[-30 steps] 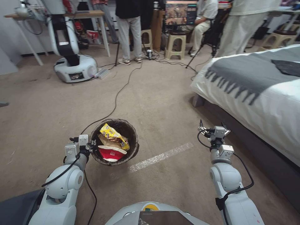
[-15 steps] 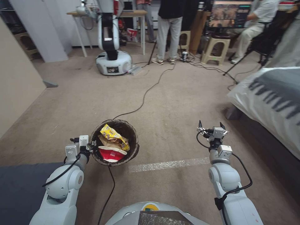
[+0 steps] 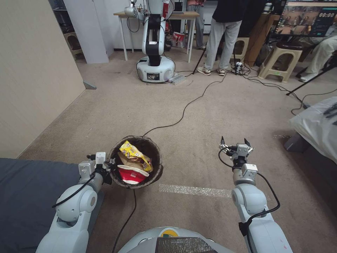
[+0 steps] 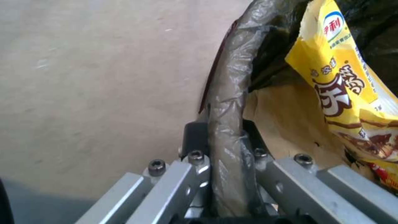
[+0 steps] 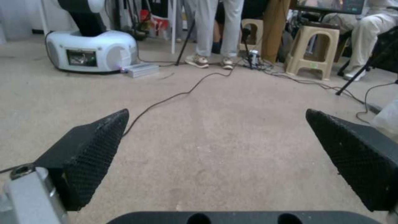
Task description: Pick up the trash bin, then pick up the garbage from the floor and place it into the trash bin.
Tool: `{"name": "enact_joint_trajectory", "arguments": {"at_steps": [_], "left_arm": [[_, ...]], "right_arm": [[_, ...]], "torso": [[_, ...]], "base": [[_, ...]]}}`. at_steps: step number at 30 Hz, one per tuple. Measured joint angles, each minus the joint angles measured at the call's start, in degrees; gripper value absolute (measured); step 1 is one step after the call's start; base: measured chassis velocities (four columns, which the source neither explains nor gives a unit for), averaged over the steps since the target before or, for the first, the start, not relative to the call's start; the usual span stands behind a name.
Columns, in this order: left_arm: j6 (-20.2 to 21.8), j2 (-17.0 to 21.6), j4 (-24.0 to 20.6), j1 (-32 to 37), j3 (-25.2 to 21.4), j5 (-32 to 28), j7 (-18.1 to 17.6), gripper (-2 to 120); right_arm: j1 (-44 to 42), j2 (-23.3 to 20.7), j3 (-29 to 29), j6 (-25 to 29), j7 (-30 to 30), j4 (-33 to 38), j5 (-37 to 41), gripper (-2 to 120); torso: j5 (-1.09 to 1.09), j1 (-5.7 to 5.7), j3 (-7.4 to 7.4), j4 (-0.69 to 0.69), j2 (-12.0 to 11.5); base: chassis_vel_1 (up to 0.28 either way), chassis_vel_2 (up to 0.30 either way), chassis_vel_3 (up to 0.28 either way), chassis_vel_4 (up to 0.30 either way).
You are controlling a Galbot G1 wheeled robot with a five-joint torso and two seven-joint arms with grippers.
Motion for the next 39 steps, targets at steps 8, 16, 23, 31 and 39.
{"name": "enact_joint_trajectory", "arguments": {"at_steps": [8,16,23,31,39], "left_arm": [[0.0,4.4,1.0,-1.8,3.4,-6.4,-0.3,3],[0.0,8.0,4.8,-6.1,5.5,-9.3,0.4,3],[0.0,8.7,8.3,-10.4,7.7,-10.8,-0.6,3],[0.0,8.5,15.9,-18.1,11.8,-12.7,-2.1,3],[0.0,6.6,24.2,-25.0,16.3,-16.4,-3.6,3]], "right_arm": [[0.1,-0.2,-0.6,0.1,0.0,-0.3,-0.2,100],[1.2,-0.7,-3.1,0.0,0.1,-1.2,-0.2,100],[1.5,-0.8,-3.9,0.0,0.1,-1.9,-0.5,100],[1.1,-0.4,-4.0,0.3,0.1,-2.2,-1.1,100],[1.1,-0.4,-3.4,0.7,0.1,-2.9,-1.2,100]], "torso": [[-0.01,0.0,0.0,0.01,0.0],[-0.01,0.0,0.0,0.03,0.0],[0.0,0.0,0.0,0.03,0.0],[-0.01,0.0,0.01,0.02,0.0],[0.0,0.0,0.01,0.02,0.0]], "base": [[0.0,0.0,0.0,0.0],[0.0,0.0,0.0,0.0],[0.0,0.0,0.0,0.0],[0.0,0.0,0.0,0.0],[0.0,0.0,0.0,0.0]]}}
